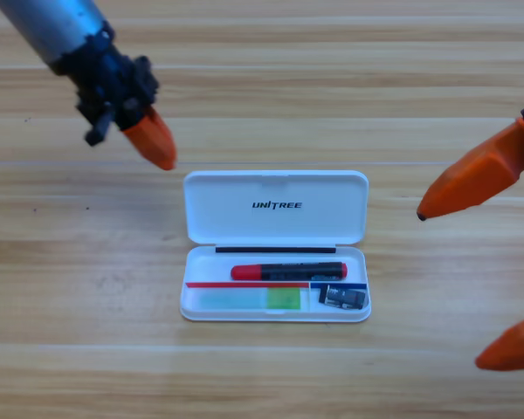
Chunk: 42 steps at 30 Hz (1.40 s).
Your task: Clean up eraser and pencils
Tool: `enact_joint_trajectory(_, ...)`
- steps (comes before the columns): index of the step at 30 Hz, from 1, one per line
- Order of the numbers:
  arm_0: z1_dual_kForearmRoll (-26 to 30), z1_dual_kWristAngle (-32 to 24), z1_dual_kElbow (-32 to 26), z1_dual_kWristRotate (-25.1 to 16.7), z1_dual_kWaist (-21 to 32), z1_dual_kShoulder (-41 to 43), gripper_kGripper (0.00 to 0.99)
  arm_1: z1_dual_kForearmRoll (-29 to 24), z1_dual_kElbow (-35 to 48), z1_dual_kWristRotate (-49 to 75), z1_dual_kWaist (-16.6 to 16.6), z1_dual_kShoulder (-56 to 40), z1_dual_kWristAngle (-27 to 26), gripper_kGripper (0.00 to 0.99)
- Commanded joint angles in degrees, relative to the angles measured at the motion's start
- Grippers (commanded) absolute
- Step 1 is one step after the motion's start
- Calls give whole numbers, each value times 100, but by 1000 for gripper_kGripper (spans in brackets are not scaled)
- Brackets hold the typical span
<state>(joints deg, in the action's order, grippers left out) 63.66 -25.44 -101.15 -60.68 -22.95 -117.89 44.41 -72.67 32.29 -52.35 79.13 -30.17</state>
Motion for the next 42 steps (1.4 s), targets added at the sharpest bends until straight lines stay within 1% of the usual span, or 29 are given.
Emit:
enact_joint_trajectory(1,-82,-752,-370,-366,440,-1007,0,-169,218,-100,181,-38,-85,990)
enact_joint_trajectory(4,-82,-927,-695,-348,528,-1236,0,-248,244,-170,181,-20,-85,990)
enact_joint_trajectory(7,-82,-945,-862,-304,581,-1377,0,-248,244,-170,181,-55,-76,990)
enact_joint_trajectory(13,-82,-1015,-950,-313,598,-1667,0,-257,288,-205,181,-90,-67,990)
enact_joint_trajectory(18,-82,-1358,-941,-383,607,-1957,0,-257,297,-214,181,-99,-67,990)
enact_joint_trajectory(21,-56,-1560,-889,-401,607,-2088,0,-257,288,-223,181,-99,-59,990)
enact_joint_trajectory(26,-38,-1683,-722,-427,546,-2168,0,-284,297,-241,181,-90,-67,990)
enact_joint_trajectory(42,-91,-1762,25,-436,27,-1658,0,-292,288,-293,181,-73,-67,990)
